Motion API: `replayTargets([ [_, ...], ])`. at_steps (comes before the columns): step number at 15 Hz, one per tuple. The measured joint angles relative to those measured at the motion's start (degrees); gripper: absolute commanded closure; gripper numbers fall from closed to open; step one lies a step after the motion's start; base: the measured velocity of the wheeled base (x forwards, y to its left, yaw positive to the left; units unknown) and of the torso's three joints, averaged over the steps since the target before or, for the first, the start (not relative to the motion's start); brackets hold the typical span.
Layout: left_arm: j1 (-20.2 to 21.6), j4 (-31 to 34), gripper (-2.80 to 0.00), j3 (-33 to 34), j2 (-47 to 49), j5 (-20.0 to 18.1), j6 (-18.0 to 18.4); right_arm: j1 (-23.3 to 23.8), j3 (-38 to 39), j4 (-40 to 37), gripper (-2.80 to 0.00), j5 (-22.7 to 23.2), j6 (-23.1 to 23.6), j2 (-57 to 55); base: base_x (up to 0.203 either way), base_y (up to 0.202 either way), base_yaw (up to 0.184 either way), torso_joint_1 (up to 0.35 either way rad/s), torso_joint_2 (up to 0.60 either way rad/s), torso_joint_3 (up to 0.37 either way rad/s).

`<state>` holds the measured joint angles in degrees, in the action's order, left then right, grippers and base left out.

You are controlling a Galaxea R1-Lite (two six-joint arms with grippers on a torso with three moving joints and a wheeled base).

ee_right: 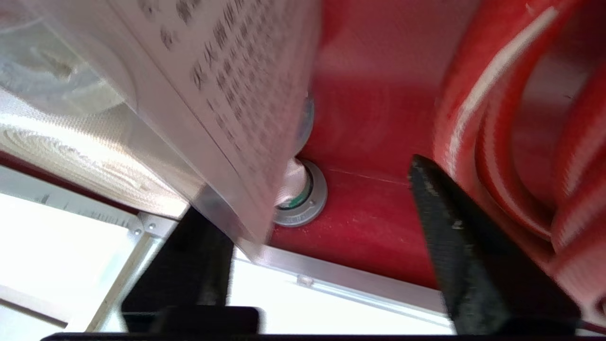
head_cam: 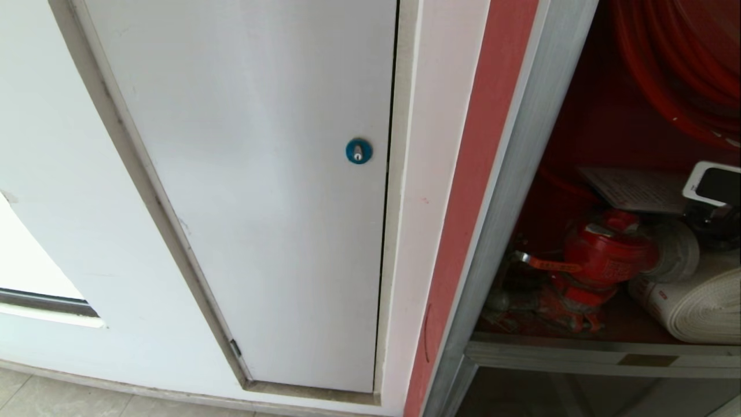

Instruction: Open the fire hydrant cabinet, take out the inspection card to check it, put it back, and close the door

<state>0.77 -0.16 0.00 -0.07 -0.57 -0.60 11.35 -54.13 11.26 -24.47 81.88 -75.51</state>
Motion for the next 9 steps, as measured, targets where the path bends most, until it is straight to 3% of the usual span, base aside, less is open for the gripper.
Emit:
replayTargets([
  [9,0.0,0.0,0.00,0.0,0.0,0.0,0.0,0.0,4.9,-0.1,-2.80,1.4,2.5,6.9,0.000,0.000,0.000,0.000,0.00,0.000],
])
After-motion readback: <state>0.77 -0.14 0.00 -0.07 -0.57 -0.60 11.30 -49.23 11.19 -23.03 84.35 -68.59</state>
